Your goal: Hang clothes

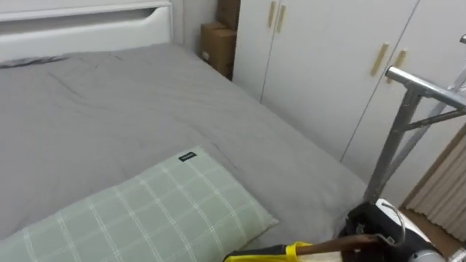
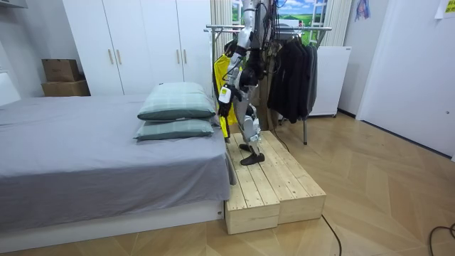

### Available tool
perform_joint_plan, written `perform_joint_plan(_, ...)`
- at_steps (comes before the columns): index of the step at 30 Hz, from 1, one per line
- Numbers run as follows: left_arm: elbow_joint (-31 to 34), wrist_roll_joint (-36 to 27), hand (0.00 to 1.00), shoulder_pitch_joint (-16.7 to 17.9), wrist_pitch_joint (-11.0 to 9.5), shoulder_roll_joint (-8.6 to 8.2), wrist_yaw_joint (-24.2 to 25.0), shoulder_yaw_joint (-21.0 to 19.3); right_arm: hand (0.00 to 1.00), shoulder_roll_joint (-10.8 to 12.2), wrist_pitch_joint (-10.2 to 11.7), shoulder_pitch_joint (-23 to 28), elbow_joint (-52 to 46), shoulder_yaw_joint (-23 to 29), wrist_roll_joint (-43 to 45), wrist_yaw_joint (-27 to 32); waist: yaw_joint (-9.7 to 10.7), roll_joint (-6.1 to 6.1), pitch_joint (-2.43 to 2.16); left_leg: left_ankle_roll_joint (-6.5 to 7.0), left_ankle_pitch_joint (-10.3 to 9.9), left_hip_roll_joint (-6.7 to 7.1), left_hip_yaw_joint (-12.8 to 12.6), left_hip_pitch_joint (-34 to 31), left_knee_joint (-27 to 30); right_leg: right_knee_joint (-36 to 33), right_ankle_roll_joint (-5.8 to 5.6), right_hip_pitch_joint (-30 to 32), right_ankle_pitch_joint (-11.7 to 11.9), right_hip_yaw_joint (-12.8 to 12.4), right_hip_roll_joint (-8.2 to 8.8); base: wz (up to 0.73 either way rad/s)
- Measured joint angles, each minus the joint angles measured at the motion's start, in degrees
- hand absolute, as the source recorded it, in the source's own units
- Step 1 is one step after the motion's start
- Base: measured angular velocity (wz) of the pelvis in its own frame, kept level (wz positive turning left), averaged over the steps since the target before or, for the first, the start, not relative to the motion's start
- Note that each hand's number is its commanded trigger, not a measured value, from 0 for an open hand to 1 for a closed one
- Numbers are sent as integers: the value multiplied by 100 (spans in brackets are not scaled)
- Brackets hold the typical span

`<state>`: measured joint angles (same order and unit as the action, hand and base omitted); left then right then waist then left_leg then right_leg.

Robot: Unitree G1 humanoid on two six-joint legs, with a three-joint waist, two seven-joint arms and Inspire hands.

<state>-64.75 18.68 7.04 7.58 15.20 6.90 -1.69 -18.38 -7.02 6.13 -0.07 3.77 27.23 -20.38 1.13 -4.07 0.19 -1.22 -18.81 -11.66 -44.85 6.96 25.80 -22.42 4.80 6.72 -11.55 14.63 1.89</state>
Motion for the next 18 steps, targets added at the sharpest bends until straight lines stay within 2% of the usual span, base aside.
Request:
perform_joint_plan(1,-1,5,0,2,23,-8,-7,13,100,9,5,-139,-2,-111,12,28,-20,15,9,3,2,-82,463,-137,477,-109,55,29,-73,-197,-61,-82)
perform_joint_plan(2,0,2,0,4,40,-26,-10,14,100,8,6,-226,-2,-165,11,38,-47,61,34,24,17,-100,775,-222,720,-146,61,32,-95,-360,-126,-104)
perform_joint_plan(3,12,6,0,17,66,-67,-8,14,100,3,8,-353,-2,-268,9,98,-119,147,35,96,109,-79,1378,-485,1177,-163,53,-2,-108,-723,-254,-124)
perform_joint_plan(4,68,5,0,51,74,-113,-8,14,100,2,10,-441,1,-371,7,152,-184,155,39,95,89,65,2000,-664,1268,-150,57,3,-65,-1044,-307,-124)
perform_joint_plan(5,69,2,0,49,77,-128,-8,14,100,9,8,-477,1,-425,9,180,-186,198,20,106,69,207,2291,-763,1196,-129,53,5,-45,-1170,-318,-122)
perform_joint_plan(6,67,3,0,27,83,-156,-11,15,100,31,2,-561,4,-527,22,204,-221,195,37,121,60,469,2862,-932,899,-115,17,22,-20,-1463,-328,-137)
perform_joint_plan(7,68,5,0,28,88,-187,-11,16,100,48,1,-633,10,-639,21,205,-332,227,40,116,65,690,3306,-1012,455,-97,-53,33,15,-1861,-404,-153)
perform_joint_plan(8,65,6,0,36,113,-200,-11,19,100,48,-1,-675,12,-712,-3,208,-374,249,44,104,82,775,3514,-1034,190,-88,-74,41,38,-2045,-442,-183)
perform_joint_plan(9,38,1,0,39,187,-237,-8,28,100,45,0,-747,8,-821,-31,208,-480,334,16,36,175,897,3986,-1053,-352,-89,-130,140,86,-2396,-555,-179)
perform_joint_plan(10,28,3,0,69,268,-269,7,75,100,44,0,-833,12,-915,-28,211,-502,425,-3,-63,388,942,4232,-1143,-515,-139,-177,236,138,-2594,-657,-167)
perform_joint_plan(11,27,1,0,95,304,-278,21,81,100,54,2,-850,12,-946,-27,212,-481,457,-20,-25,487,950,4288,-1143,-529,-171,-227,276,166,-2711,-720,-125)
perform_joint_plan(12,8,-47,0,102,365,-250,38,80,100,136,0,-869,18,-947,-19,212,-444,456,-30,17,619,985,4206,-1135,-540,-268,-255,374,183,-2842,-766,-79)
perform_joint_plan(13,-22,-55,0,101,410,-241,39,82,100,188,-1,-872,21,-943,-17,212,-381,361,-6,25,625,993,4045,-1117,-591,-276,-268,434,206,-2858,-757,-64)
perform_joint_plan(15,-63,-94,0,101,452,-267,36,119,100,213,-15,-876,24,-923,-45,215,-255,292,36,25,637,1030,3960,-1122,-635,-103,-299,422,302,-2929,-768,-33)
perform_joint_plan(18,-61,-98,0,73,547,-266,33,227,100,261,-62,-935,22,-925,-96,216,-151,281,37,93,651,1018,3893,-1132,-724,187,-338,362,442,-3005,-765,-13)
